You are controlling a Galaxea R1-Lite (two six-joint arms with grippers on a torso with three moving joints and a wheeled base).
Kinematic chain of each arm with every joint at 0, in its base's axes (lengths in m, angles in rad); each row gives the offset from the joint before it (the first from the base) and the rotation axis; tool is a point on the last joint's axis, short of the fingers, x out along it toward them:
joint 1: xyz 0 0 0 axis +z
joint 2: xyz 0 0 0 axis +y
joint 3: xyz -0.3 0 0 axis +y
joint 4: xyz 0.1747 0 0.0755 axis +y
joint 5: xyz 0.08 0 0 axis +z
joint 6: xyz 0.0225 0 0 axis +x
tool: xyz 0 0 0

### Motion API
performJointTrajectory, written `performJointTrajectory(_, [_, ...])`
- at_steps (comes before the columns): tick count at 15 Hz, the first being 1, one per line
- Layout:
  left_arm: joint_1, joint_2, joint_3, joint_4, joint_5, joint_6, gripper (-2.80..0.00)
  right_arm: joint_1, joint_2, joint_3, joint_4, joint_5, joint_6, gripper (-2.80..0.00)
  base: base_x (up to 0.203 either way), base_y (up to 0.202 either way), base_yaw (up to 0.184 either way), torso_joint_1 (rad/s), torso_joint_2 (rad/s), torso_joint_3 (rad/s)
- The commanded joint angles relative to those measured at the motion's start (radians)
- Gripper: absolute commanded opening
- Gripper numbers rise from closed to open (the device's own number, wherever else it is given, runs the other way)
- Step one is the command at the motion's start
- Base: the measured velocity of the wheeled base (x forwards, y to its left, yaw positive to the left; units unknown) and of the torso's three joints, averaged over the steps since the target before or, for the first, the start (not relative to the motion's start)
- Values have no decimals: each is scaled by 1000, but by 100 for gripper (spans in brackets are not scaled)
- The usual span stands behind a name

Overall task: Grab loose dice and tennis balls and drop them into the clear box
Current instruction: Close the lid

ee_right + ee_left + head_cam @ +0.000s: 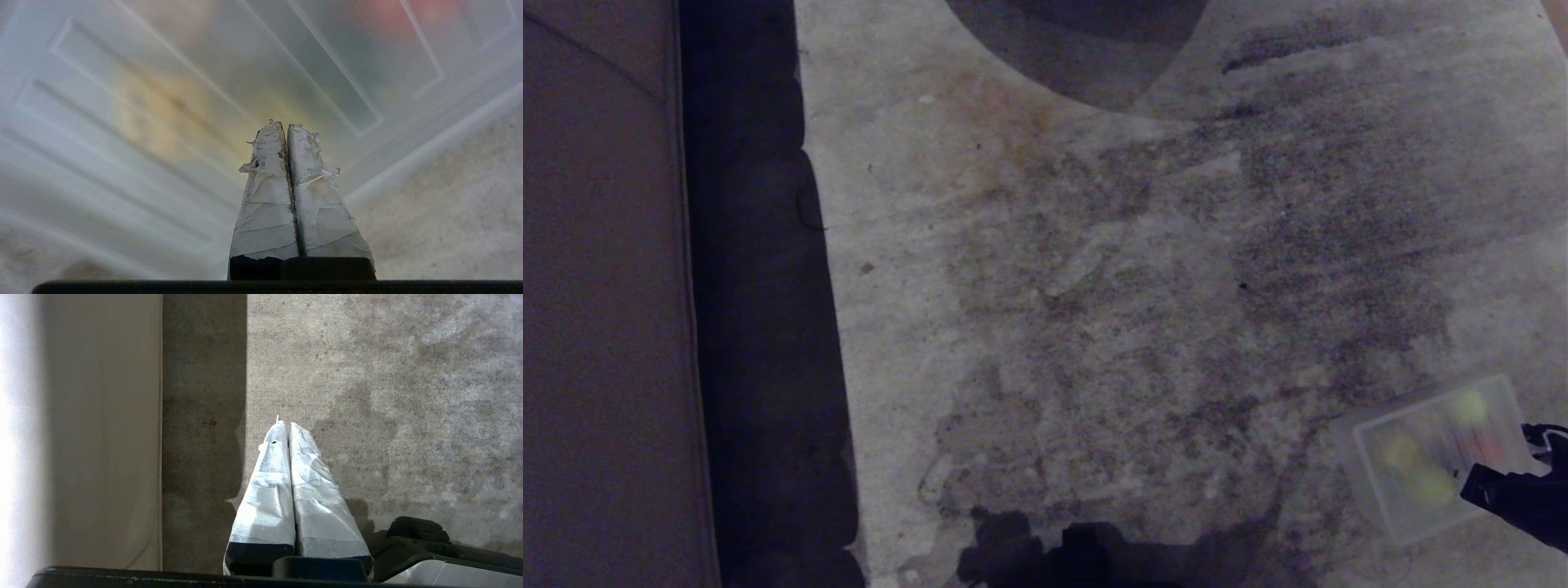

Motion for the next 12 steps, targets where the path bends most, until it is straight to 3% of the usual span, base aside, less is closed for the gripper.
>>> performJointTrajectory(1, [0,0,0,-1,1,0,-280,3,28,-21,-9,1,0,-280,0,0,0,0,0,0])
performJointTrajectory(7, [0,0,0,-1,1,-2,-280,0,22,-41,-57,-27,2,-280,0,0,0,0,0,0])
performJointTrajectory(12, [0,0,0,-1,2,0,-280,33,-82,79,7,-18,-24,-280,0,0,0,0,0,0])
